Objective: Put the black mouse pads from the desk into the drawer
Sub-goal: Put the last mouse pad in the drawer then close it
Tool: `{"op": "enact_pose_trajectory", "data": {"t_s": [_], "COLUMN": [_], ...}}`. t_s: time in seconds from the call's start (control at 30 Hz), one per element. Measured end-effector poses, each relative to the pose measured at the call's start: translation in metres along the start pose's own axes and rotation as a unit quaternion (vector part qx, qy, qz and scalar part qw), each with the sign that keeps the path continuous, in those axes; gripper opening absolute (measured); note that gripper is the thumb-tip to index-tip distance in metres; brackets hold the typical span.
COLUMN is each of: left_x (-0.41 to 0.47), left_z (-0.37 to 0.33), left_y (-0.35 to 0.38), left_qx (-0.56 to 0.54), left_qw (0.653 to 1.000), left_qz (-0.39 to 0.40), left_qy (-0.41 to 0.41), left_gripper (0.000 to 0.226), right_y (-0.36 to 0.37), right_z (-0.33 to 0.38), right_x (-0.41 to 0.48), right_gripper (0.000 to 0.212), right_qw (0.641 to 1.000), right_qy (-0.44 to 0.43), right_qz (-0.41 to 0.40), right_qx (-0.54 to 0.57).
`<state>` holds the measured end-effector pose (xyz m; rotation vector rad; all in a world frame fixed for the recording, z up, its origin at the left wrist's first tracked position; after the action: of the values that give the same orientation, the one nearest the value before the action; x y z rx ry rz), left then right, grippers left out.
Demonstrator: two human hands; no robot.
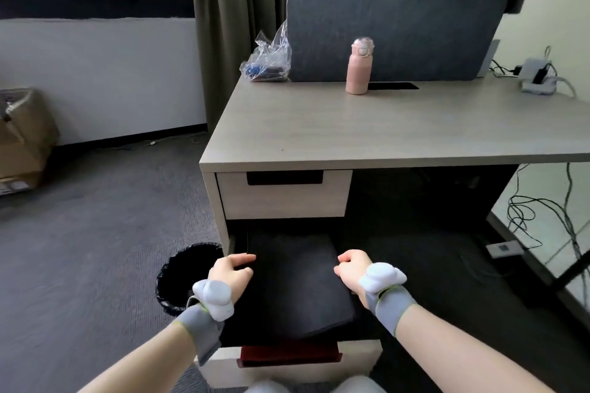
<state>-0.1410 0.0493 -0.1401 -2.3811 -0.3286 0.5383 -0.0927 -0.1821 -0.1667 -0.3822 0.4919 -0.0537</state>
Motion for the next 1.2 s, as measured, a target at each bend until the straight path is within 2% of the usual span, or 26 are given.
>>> {"op": "enact_pose_trajectory", "data": {"t_s": [0.23, 0.47, 0.63, 0.77, 0.93, 1.2], "left_x": [0.024, -0.001, -0.033, -0.075, -0.113, -0.103], "left_z": [0.011, 0.014, 0.014, 0.017, 0.045, 0.057], "left_y": [0.021, 0.012, 0.009, 0.008, 0.006, 0.005], "left_qx": [0.048, 0.025, -0.026, -0.077, -0.088, -0.244], "left_qw": [0.998, 0.998, 0.996, 0.985, 0.978, 0.946], "left_qz": [-0.027, 0.011, 0.074, 0.135, 0.141, 0.141], "left_qy": [-0.034, -0.064, -0.045, -0.071, -0.128, -0.158], "left_gripper": [0.046, 0.04, 0.034, 0.018, 0.009, 0.014], "right_y": [0.019, 0.006, -0.002, -0.002, -0.009, -0.013], "right_z": [-0.009, -0.003, -0.004, -0.017, -0.042, -0.045], "right_x": [0.024, -0.034, -0.085, -0.119, -0.137, -0.129], "right_gripper": [0.038, 0.016, 0.032, 0.04, 0.048, 0.057], "right_qw": [0.998, 0.98, 0.972, 0.968, 0.971, 0.939], "right_qy": [0.017, 0.078, 0.084, 0.098, 0.116, 0.154], "right_qz": [0.026, 0.092, 0.129, 0.162, 0.134, 0.129], "right_qx": [0.057, 0.159, 0.179, 0.164, 0.158, 0.279]}}
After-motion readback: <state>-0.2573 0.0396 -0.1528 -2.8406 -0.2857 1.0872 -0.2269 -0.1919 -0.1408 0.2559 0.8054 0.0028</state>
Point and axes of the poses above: each hand's wrist, its own x-axis towards the middle knuckle, its own y-axis out of the palm, z = x × y, the point moved 3 cm from there along x, towards the middle knuckle, and after that the axes turned 12 degrees about x, right-handed, at the moved point
